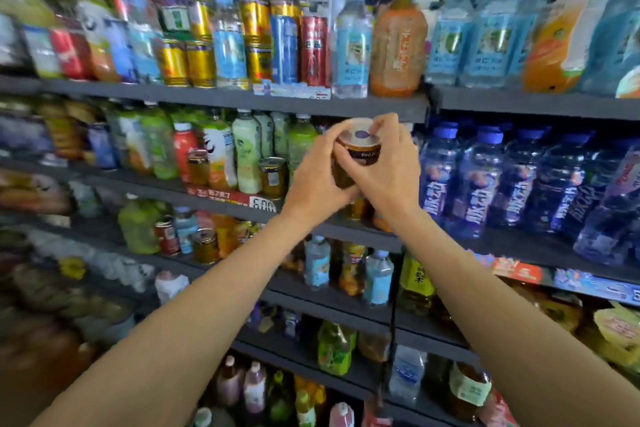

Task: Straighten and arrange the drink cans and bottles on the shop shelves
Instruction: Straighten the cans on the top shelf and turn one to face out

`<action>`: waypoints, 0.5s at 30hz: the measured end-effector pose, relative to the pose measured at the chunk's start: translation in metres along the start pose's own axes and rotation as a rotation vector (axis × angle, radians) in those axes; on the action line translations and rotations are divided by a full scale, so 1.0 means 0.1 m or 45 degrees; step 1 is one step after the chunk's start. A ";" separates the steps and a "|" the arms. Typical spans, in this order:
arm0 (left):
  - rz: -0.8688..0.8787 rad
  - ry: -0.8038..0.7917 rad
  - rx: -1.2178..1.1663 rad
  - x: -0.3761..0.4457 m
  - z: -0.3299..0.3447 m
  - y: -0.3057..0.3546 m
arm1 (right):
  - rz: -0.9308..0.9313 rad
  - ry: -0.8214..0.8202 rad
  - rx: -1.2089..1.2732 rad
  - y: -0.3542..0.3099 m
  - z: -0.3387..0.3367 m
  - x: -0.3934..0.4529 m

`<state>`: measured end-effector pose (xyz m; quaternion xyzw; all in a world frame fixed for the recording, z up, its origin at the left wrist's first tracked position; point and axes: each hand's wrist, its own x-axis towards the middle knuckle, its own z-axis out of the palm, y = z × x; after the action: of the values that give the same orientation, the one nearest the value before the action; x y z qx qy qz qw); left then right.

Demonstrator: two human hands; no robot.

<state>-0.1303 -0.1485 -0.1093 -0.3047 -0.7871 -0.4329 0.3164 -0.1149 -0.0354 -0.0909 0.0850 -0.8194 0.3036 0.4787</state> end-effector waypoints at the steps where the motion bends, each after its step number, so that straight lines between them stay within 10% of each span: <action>1: -0.021 0.032 0.032 0.00 -0.24 -0.09 | -0.035 -0.028 0.062 -0.20 0.15 0.03; 15: -0.288 0.546 0.017 0.55 -2.67 -1.26 | -0.338 -0.411 0.350 -2.14 1.92 0.58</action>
<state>-0.1965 -0.4255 -0.0155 -0.1137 -0.7340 -0.5153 0.4276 -0.1938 -0.3094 -0.0213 0.3035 -0.8178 0.3294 0.3614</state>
